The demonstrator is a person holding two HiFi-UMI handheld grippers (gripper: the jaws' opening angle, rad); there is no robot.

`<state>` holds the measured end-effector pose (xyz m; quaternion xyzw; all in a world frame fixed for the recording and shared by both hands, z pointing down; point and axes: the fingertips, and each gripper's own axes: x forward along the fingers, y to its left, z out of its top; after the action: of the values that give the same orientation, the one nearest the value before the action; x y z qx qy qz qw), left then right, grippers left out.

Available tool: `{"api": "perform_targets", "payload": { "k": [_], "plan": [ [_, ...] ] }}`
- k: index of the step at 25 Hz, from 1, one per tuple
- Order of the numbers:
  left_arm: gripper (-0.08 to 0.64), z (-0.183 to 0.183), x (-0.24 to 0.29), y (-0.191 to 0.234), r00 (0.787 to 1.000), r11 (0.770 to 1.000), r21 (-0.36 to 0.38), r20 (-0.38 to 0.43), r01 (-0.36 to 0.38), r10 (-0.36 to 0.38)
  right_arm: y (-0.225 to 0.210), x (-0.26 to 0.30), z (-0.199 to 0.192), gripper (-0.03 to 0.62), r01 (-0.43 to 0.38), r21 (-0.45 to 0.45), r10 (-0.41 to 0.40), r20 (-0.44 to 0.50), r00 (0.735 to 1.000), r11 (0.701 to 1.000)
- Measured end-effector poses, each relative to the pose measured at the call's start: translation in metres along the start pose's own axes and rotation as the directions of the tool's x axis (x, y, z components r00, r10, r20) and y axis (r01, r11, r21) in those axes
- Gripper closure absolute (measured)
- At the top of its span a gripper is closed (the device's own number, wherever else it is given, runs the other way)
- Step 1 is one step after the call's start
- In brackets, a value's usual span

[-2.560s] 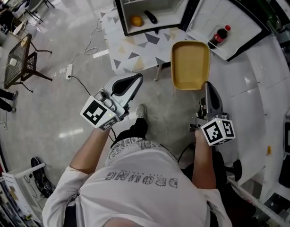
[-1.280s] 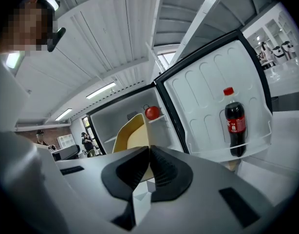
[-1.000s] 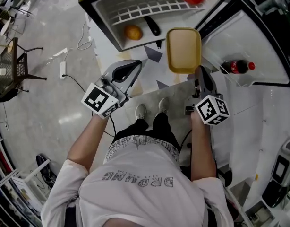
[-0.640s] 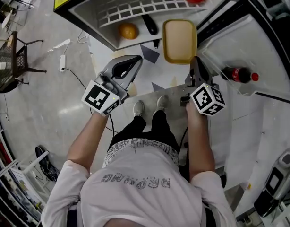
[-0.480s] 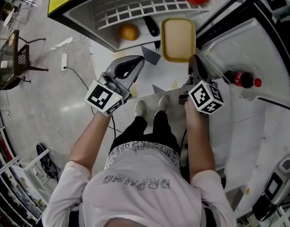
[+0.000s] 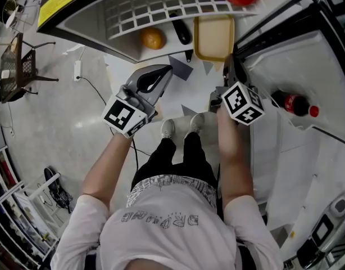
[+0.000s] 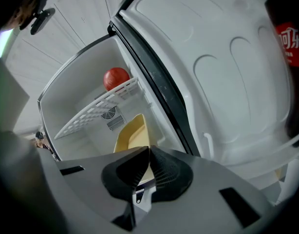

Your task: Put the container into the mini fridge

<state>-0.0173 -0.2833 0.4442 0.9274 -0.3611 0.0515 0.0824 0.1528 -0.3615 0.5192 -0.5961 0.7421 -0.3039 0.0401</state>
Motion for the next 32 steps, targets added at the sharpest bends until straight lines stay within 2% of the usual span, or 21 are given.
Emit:
{"api": "perform_targets", "payload": {
  "k": [19, 32],
  "plan": [
    [0.555, -0.024, 0.011, -0.001, 1.000, 1.000, -0.020, -0.014, 0.015, -0.016, -0.011, 0.066, -0.004, 0.581, 0.069, -0.011, -0.069, 0.038, 0.997, 0.998],
    [0.555, -0.028, 0.018, 0.009, 1.000, 1.000, -0.031, -0.008, 0.000, 0.000, -0.017, 0.092, -0.015, 0.580, 0.073, -0.002, -0.073, -0.001, 0.997, 0.997]
  ]
}}
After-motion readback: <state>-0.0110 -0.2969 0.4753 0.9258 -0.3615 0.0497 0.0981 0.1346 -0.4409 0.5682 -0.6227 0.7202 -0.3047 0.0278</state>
